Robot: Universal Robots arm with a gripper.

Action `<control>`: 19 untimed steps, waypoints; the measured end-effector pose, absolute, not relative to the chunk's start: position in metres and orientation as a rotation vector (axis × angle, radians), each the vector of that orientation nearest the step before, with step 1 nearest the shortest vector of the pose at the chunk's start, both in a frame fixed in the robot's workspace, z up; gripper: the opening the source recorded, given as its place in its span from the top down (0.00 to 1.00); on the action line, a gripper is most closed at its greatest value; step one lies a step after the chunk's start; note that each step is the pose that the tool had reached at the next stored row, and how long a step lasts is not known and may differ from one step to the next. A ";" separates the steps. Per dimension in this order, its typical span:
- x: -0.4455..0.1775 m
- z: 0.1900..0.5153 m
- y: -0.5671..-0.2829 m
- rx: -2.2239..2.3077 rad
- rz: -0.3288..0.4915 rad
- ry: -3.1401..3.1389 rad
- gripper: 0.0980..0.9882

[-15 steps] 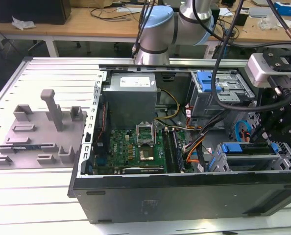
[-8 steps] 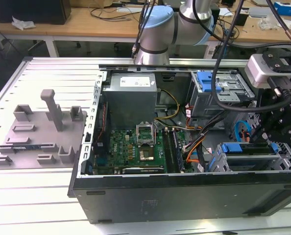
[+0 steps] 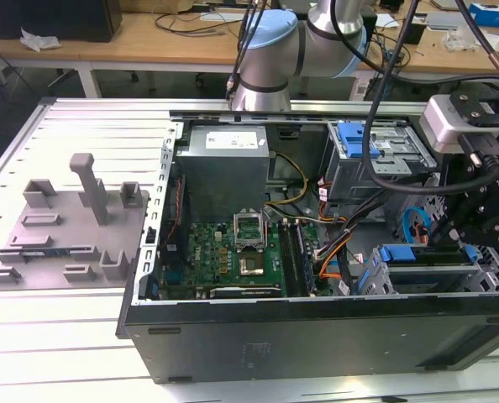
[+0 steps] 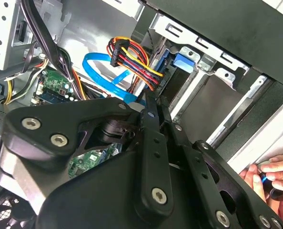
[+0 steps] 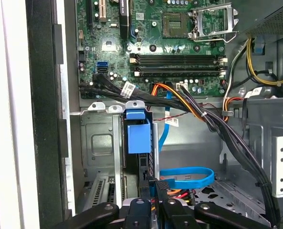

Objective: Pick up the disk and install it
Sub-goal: 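Insert the second disk wire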

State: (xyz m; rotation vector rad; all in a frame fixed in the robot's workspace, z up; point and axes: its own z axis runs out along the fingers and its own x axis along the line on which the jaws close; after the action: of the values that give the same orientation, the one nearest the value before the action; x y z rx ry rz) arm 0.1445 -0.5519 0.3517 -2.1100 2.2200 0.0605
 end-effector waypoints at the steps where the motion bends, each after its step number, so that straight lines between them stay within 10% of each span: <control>1: 0.144 0.351 -0.552 -2.110 0.061 2.220 0.93; 19: 0.145 0.346 -0.552 -2.110 0.061 2.220 0.93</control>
State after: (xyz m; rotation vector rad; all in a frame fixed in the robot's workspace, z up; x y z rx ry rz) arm 0.1450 -0.5520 0.3464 -2.1100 2.2200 0.0605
